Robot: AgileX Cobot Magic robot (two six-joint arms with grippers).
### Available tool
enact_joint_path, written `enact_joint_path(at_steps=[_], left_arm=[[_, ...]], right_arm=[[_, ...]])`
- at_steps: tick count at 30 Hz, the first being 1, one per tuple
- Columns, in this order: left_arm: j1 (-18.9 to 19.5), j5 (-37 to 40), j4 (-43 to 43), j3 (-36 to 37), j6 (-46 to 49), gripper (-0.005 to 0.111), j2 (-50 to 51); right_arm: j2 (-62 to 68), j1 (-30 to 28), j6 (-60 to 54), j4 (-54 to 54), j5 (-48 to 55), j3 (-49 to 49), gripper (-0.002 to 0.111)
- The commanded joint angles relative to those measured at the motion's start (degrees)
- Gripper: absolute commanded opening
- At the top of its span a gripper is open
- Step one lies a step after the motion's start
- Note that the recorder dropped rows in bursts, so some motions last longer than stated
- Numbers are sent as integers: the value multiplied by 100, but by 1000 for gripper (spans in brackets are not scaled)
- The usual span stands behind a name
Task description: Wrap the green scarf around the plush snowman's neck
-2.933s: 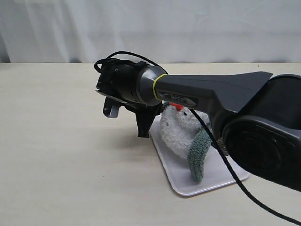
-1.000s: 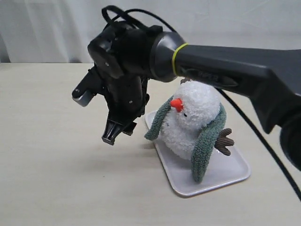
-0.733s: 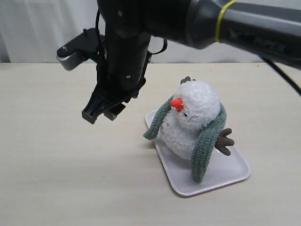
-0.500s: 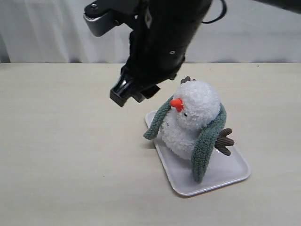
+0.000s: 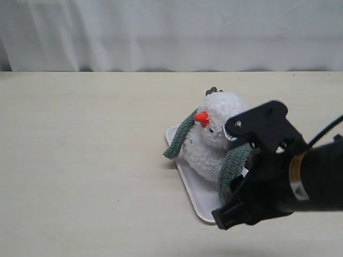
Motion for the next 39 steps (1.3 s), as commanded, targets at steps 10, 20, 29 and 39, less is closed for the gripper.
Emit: enact_joint_path(at_steps=[10, 20, 29, 39], left_arm=[[0, -65, 6, 11, -1, 0, -13], [0, -65, 6, 11, -1, 0, -13], [0, -65, 6, 11, -1, 0, -13], [0, -65, 6, 11, -1, 0, -13]], right_arm=[[1050, -18, 3849, -3545, -2127, 1273, 49], [1876, -18, 5369, -5148, -1781, 1078, 49], [2363, -232, 7037, -6760, -1902, 1044, 49], [2480, -620, 7393, -7432, -3048, 1044, 9]])
